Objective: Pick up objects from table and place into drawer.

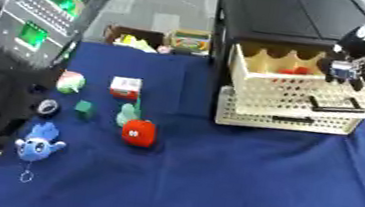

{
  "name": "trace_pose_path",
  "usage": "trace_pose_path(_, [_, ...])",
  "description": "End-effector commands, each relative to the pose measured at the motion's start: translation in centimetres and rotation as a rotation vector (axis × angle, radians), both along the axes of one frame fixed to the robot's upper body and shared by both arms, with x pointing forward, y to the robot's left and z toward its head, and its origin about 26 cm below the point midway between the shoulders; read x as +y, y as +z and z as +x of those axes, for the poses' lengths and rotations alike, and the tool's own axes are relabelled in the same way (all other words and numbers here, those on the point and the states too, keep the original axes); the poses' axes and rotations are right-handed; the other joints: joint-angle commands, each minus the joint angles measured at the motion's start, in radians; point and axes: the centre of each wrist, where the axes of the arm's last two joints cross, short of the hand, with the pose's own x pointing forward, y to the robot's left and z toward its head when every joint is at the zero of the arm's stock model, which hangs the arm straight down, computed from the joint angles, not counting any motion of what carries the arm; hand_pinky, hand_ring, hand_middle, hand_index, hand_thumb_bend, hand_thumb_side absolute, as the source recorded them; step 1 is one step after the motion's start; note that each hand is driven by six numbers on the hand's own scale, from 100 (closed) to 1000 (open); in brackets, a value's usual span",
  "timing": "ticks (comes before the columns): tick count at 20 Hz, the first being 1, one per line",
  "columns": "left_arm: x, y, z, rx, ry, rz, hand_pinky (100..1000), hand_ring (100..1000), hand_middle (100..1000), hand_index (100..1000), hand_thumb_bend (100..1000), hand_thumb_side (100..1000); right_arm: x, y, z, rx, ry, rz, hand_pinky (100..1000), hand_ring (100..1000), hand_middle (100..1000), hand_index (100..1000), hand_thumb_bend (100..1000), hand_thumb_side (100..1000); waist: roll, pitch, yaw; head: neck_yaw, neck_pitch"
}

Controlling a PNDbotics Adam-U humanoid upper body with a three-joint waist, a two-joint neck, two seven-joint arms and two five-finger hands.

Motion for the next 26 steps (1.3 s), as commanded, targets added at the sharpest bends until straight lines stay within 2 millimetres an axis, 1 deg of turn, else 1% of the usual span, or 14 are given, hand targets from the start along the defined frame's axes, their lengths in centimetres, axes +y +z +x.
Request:
trace_pose_path(1, [0.9, 0.9, -0.5, -0.056, 0.024, -0.017, 390, 695, 699, 923, 100, 736, 0.2, 0.5, 0.1, 0.089, -0.020, 0.034, 228, 412, 443, 562, 100, 650, -0.002, -0.014, -0.002, 0.002, 0.004])
trace_pose_path(3, [1.2, 0.8, -0.5, -0.080, 0.031, -0.040, 387, 688, 691, 921, 100, 716, 0.4, 0.1, 0.1, 0.149, -0.026, 0.049, 230, 410, 440, 563, 100, 656, 0.000, -0.014, -0.002, -0.004, 0.002])
trace_pose_path(4, [1.4, 0.8, -0.5, -0.093, 0.035, -0.056, 386, 681, 683, 917, 100, 691, 0.5, -0.1, 0.0, 0.179, -0.028, 0.056, 232, 409, 437, 569, 100, 653, 0.000, -0.014, -0.002, -0.007, 0.002])
trace_pose_path(6, [1.9, 0.7, -0.5, -0.123, 0.037, -0.094, 387, 677, 677, 915, 100, 690, 0.6, -0.2, -0.2, 0.235, -0.036, 0.069, 232, 408, 435, 571, 100, 650, -0.001, -0.014, -0.002, -0.012, 0.002])
trace_pose_path(9, [2.7, 0.5, -0.4, -0.166, 0.030, -0.139, 395, 678, 678, 918, 100, 684, 0.3, -0.4, -0.6, 0.308, -0.056, 0.078, 232, 407, 434, 571, 100, 631, -0.004, -0.013, -0.001, -0.019, 0.000])
trace_pose_path(12, [3.6, -0.2, -0.2, -0.204, 0.024, -0.135, 402, 684, 682, 919, 100, 666, 0.3, -0.2, -0.9, 0.354, -0.072, 0.084, 229, 407, 436, 568, 100, 625, -0.004, -0.010, 0.001, -0.026, 0.004])
trace_pose_path(14, [4.2, -0.8, -0.1, -0.221, 0.032, -0.106, 402, 686, 683, 916, 100, 656, 0.0, 0.1, -1.1, 0.365, -0.085, 0.083, 228, 408, 437, 566, 100, 611, -0.004, -0.006, -0.001, -0.027, 0.005])
trace_pose_path(17, [5.1, -1.3, 0.0, -0.240, 0.048, -0.083, 402, 686, 683, 915, 100, 657, -0.8, 0.1, -1.5, 0.369, -0.096, 0.085, 224, 407, 436, 563, 100, 607, -0.003, 0.001, -0.002, -0.022, 0.002])
trace_pose_path(18, [5.3, -1.4, 0.0, -0.245, 0.054, -0.083, 403, 686, 682, 915, 100, 674, -1.3, -0.1, -1.6, 0.367, -0.101, 0.087, 223, 407, 436, 563, 100, 540, -0.002, 0.004, -0.002, -0.018, 0.001])
trace_pose_path(19, [5.5, -1.4, 0.0, -0.249, 0.059, -0.085, 403, 686, 682, 915, 100, 661, -1.8, -0.3, -1.8, 0.362, -0.106, 0.088, 222, 406, 436, 563, 100, 598, -0.001, 0.006, -0.002, -0.013, -0.002])
trace_pose_path(22, [5.9, -1.4, -0.1, -0.264, 0.069, -0.102, 404, 687, 682, 914, 100, 665, -3.0, -0.7, -2.1, 0.340, -0.113, 0.089, 218, 405, 436, 563, 100, 596, 0.002, 0.011, -0.001, -0.008, -0.007])
trace_pose_path(26, [5.8, -1.4, -0.1, -0.265, 0.065, -0.119, 405, 687, 681, 914, 100, 667, -3.5, -0.9, -2.2, 0.306, -0.115, 0.086, 220, 407, 442, 565, 100, 607, 0.004, 0.012, 0.000, -0.008, -0.012])
